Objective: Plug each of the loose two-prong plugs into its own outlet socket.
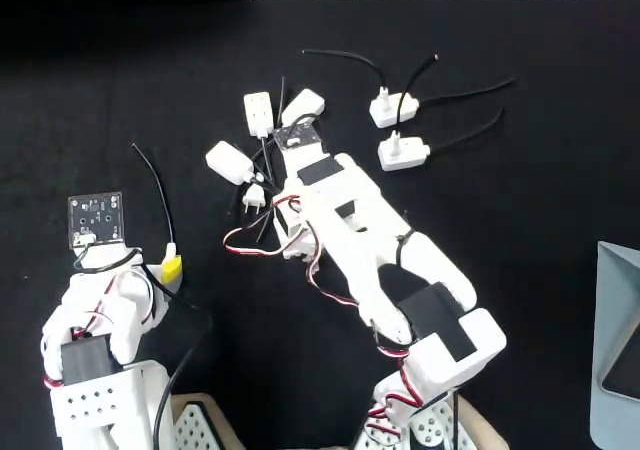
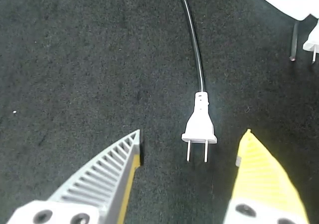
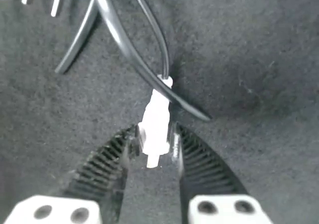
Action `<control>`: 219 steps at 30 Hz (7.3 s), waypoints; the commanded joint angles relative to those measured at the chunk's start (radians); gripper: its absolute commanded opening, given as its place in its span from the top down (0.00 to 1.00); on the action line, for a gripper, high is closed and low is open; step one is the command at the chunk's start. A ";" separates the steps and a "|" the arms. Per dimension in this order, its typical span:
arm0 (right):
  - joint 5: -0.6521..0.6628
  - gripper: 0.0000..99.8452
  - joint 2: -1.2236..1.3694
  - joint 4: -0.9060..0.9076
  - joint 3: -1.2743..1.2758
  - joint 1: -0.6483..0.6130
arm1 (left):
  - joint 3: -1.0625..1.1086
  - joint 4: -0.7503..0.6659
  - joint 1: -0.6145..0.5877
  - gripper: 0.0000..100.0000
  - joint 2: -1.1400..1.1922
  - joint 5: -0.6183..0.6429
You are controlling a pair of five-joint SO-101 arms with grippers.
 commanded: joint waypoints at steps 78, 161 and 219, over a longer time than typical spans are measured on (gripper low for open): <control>-0.002 0.99 -0.746 0.003 -0.012 -0.052 | -0.173 -0.061 -0.007 0.69 0.002 0.006; -0.086 0.99 -1.254 -0.735 0.736 0.189 | -2.045 0.462 0.423 0.97 2.168 0.227; -0.121 0.99 -1.264 -0.740 0.719 0.250 | -0.638 -0.029 0.591 0.79 1.114 -0.480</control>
